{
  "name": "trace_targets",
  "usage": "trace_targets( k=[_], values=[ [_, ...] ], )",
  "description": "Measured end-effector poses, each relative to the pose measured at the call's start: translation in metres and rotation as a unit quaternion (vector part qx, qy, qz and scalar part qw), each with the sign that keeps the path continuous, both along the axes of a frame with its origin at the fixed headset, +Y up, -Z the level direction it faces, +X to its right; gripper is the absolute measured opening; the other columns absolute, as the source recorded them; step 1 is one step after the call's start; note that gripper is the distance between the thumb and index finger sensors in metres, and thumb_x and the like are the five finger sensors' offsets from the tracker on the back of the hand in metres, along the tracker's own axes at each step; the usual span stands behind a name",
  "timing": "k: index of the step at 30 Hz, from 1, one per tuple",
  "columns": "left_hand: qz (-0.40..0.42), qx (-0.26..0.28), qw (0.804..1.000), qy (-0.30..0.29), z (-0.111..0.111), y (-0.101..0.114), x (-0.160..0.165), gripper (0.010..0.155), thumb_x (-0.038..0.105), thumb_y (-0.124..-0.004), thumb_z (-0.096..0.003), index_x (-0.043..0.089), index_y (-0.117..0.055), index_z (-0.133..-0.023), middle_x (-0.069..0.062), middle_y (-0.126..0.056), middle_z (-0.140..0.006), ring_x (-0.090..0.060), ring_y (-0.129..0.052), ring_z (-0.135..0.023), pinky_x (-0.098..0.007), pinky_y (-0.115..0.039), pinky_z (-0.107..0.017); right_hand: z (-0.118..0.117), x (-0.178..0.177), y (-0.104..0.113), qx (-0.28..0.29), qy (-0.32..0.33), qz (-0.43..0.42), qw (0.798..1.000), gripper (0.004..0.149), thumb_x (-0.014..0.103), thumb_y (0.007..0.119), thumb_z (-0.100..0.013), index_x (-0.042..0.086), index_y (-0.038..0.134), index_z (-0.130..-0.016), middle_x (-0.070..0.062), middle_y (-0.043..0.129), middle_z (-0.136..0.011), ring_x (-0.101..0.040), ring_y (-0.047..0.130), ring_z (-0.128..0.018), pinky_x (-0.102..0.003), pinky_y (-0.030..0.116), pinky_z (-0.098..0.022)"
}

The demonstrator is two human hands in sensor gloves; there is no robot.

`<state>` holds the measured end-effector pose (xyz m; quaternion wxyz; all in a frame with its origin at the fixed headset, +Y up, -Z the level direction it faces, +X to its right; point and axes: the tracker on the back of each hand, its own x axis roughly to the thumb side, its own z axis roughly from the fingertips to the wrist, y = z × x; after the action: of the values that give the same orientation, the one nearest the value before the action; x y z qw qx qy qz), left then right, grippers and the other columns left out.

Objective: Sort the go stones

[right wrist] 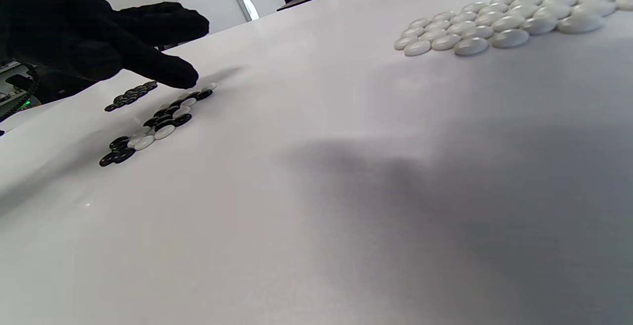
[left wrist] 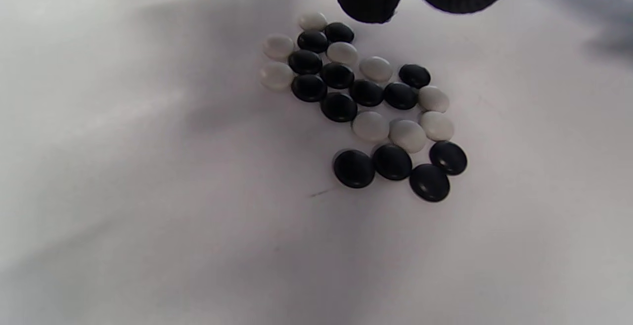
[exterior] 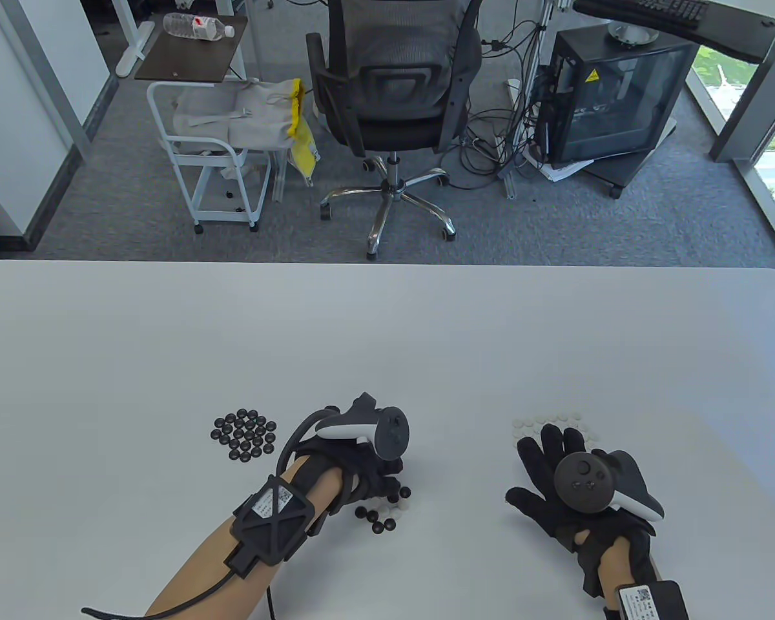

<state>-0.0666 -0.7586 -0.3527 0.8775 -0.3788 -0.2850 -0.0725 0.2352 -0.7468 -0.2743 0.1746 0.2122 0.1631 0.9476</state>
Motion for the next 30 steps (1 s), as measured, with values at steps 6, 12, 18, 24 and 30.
trace_targets(
  k=[6,12,18,24,30],
  values=[
    [0.008,-0.013,1.0,0.019,-0.019,-0.013,0.012,0.067,0.055,-0.053,-0.0513,0.034,-0.045,-0.114,-0.022,0.012,-0.111,-0.052,0.017,-0.092,-0.08,-0.004,-0.057,0.0,0.001,0.0,0.002,-0.001,-0.002,1.0,0.083,0.051,0.055,-0.061,-0.004,0.025,-0.117,-0.045,0.004,-0.109,-0.069,0.001,-0.093,-0.089,0.011,-0.055],
    [0.006,-0.012,0.995,0.1,-0.053,-0.009,-0.004,0.066,0.055,-0.052,-0.0508,0.035,-0.053,-0.113,-0.021,0.011,-0.112,-0.051,0.017,-0.093,-0.08,-0.003,-0.057,0.001,0.002,0.001,0.0,-0.004,-0.003,1.0,0.084,0.051,0.055,-0.061,-0.004,0.025,-0.117,-0.046,0.004,-0.109,-0.069,0.001,-0.093,-0.089,0.011,-0.055],
    [-0.013,-0.019,0.985,0.169,-0.063,-0.004,-0.062,0.065,0.055,-0.053,-0.0508,0.033,-0.06,-0.112,-0.021,0.008,-0.114,-0.052,0.015,-0.094,-0.08,-0.004,-0.057,0.002,0.004,0.003,0.003,-0.004,-0.005,1.0,0.083,0.051,0.055,-0.061,-0.004,0.026,-0.117,-0.045,0.004,-0.109,-0.069,0.002,-0.094,-0.089,0.012,-0.055],
    [-0.031,-0.03,0.975,0.217,-0.061,-0.002,-0.115,0.065,0.055,-0.054,-0.0508,0.032,-0.063,-0.111,-0.021,0.005,-0.114,-0.052,0.013,-0.094,-0.08,-0.005,-0.057,0.001,0.004,0.003,-0.001,-0.003,-0.004,1.0,0.083,0.051,0.055,-0.061,-0.004,0.026,-0.117,-0.045,0.004,-0.109,-0.069,0.002,-0.094,-0.09,0.012,-0.055],
    [-0.05,-0.027,0.969,0.239,-0.059,-0.001,-0.14,0.065,0.054,-0.054,-0.0507,0.032,-0.062,-0.111,-0.021,0.005,-0.114,-0.052,0.013,-0.094,-0.08,-0.005,-0.057,0.0,0.003,0.001,-0.007,-0.005,-0.001,1.0,0.083,0.051,0.055,-0.061,-0.004,0.026,-0.117,-0.046,0.005,-0.109,-0.069,0.002,-0.094,-0.09,0.012,-0.055]
  ],
)
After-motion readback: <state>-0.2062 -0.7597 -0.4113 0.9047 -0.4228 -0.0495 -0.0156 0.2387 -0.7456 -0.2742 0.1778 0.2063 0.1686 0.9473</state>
